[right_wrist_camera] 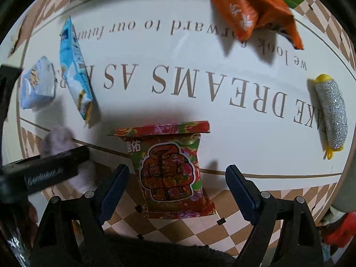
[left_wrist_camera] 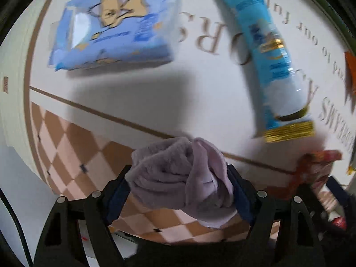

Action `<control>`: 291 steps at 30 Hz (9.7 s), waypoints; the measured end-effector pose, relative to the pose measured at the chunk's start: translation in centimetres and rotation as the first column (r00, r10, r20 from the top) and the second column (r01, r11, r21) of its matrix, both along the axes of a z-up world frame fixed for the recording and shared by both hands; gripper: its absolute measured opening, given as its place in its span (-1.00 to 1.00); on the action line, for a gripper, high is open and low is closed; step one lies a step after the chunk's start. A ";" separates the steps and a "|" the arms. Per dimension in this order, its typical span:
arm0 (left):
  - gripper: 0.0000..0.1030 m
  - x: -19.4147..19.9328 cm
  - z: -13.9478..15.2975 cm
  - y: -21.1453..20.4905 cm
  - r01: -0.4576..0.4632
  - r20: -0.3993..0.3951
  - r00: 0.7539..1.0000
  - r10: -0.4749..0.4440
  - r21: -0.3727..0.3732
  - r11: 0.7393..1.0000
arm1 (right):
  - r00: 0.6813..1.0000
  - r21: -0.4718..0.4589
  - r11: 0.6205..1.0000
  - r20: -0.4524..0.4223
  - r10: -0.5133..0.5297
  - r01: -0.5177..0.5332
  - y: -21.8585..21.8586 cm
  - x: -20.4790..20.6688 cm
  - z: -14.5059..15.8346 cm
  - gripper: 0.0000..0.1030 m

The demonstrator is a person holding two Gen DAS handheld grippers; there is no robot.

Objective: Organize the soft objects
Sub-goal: 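Grasp the lavender cloth with the left gripper while the right grasps the red snack packet, then carry the cloth and red packet into the box and release both, then move the left gripper to the blue tissue pack while the right approaches the orange bag, then grasp the blue tissue pack with the left gripper while the right grasps the orange bag, then carry the tissue pack and orange bag into the box and release both, then grasp the blue Nestle tube with the left gripper while the right grasps the silver scrubber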

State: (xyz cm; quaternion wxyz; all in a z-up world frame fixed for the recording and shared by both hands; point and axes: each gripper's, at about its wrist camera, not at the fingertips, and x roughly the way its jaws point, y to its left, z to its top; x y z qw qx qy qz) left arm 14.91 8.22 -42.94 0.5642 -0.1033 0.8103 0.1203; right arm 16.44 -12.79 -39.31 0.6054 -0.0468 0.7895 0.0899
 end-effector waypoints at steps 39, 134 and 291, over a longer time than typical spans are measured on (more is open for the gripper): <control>-0.36 26.2 22.3 -4.7 0.325 0.413 0.863 -0.292 -0.012 0.946 | 0.938 0.244 0.967 0.310 -0.152 0.076 -1.9 17.1 22.0 -0.09; 0.89 12.4 -0.3 2.0 0.006 0.057 0.998 -0.014 0.140 0.990 | 0.693 0.250 0.673 0.011 -0.721 0.696 -12.2 11.7 0.4 0.78; 0.92 19.1 22.7 -3.0 0.146 0.518 0.846 -0.129 0.008 0.989 | 0.911 0.147 0.984 0.385 -0.147 0.096 -6.0 20.0 19.9 1.00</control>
